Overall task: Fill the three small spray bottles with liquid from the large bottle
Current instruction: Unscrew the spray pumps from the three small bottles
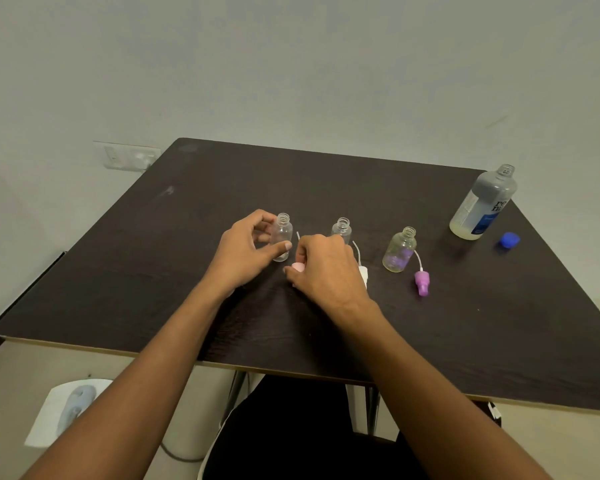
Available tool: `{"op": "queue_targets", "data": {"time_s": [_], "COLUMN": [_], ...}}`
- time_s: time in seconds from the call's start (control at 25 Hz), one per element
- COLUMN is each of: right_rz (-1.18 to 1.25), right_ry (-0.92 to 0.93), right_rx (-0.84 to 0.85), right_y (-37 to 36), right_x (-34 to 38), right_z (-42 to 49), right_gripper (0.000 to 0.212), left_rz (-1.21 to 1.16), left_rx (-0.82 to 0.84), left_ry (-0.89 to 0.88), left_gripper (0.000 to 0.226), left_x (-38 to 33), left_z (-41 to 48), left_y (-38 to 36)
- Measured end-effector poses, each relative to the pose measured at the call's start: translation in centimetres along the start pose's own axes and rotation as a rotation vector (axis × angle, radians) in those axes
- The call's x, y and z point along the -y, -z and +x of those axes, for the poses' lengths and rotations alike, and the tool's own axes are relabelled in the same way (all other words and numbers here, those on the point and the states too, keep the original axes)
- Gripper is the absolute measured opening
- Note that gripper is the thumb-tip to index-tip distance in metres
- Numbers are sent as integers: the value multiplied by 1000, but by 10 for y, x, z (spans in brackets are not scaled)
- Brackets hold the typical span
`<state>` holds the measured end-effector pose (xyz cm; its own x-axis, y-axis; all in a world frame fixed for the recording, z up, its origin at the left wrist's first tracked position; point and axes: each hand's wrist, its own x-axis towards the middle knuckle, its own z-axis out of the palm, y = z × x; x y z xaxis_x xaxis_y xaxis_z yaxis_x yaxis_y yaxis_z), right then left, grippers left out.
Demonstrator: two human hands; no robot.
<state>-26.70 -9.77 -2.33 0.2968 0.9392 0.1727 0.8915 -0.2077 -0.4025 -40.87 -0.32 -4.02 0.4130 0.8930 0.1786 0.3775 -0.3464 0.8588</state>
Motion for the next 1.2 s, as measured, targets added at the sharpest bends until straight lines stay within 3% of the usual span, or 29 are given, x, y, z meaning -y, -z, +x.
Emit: {"op": "queue_targets", "data": {"time_s": [0.36,0.6,1.2], "right_rz": [-89,-85,-72], "right_ry": [25,22,60], "right_rx": [-53,-44,-25], "right_y": [-2,0,4], "right_x": [3,3,4], "right_z": [2,1,0], "right_gripper": [23,26,29], "left_rz": [-72,-134,-185], "left_rx": [40,71,98], "left_ry": [24,38,46], "left_gripper": [41,57,59], "left_x": [5,3,4], "left_z": [-2,-3,-4], "left_y": [-2,-3,0]}}
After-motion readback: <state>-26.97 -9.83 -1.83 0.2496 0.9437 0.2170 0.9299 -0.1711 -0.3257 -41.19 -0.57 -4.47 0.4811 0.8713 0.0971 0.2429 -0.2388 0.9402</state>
